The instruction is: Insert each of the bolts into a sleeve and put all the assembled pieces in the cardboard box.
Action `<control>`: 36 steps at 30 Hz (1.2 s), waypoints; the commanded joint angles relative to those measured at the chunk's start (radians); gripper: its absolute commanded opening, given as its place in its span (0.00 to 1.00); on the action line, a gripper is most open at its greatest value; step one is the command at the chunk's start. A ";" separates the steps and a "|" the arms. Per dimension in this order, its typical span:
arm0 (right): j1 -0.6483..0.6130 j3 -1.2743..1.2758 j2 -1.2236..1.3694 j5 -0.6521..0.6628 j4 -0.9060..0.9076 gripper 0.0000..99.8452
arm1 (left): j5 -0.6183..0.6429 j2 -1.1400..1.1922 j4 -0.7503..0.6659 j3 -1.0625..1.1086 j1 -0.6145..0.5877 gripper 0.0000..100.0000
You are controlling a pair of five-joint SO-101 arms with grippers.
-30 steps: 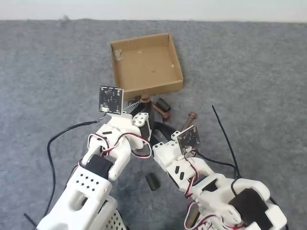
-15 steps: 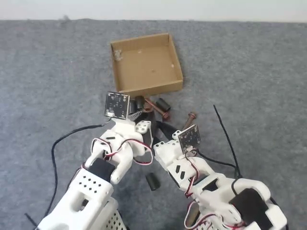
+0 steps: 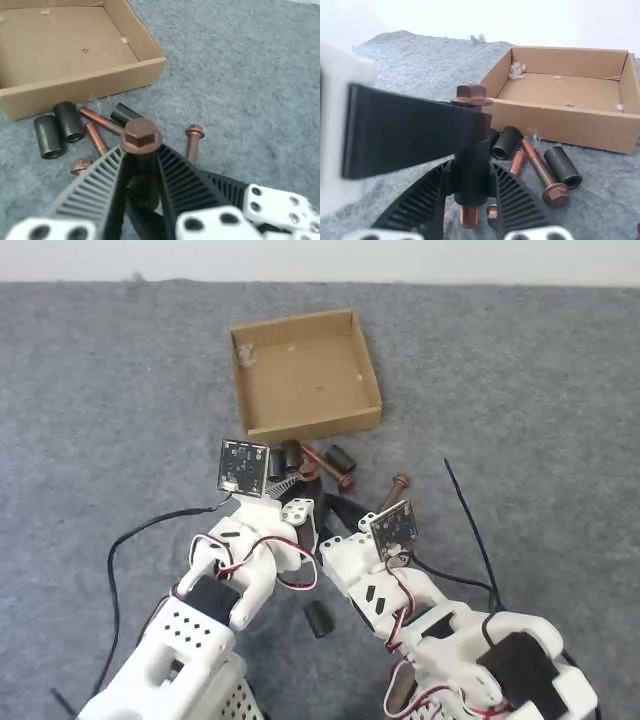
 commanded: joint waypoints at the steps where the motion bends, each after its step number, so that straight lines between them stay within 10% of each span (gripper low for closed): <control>1: 0.031 0.020 -0.059 0.018 -0.044 0.01 | 0.002 -0.009 0.012 0.008 0.005 0.02; 8: 0.031 0.020 -0.059 0.018 -0.042 0.01 | 0.000 -0.009 0.008 0.007 0.000 0.03; 17: 0.031 0.020 -0.059 0.018 -0.042 0.01 | 0.002 -0.011 0.014 -0.002 -0.005 0.28; 36: 0.033 0.020 -0.056 0.018 -0.039 0.01 | 0.094 -0.012 0.285 -0.351 -0.115 0.28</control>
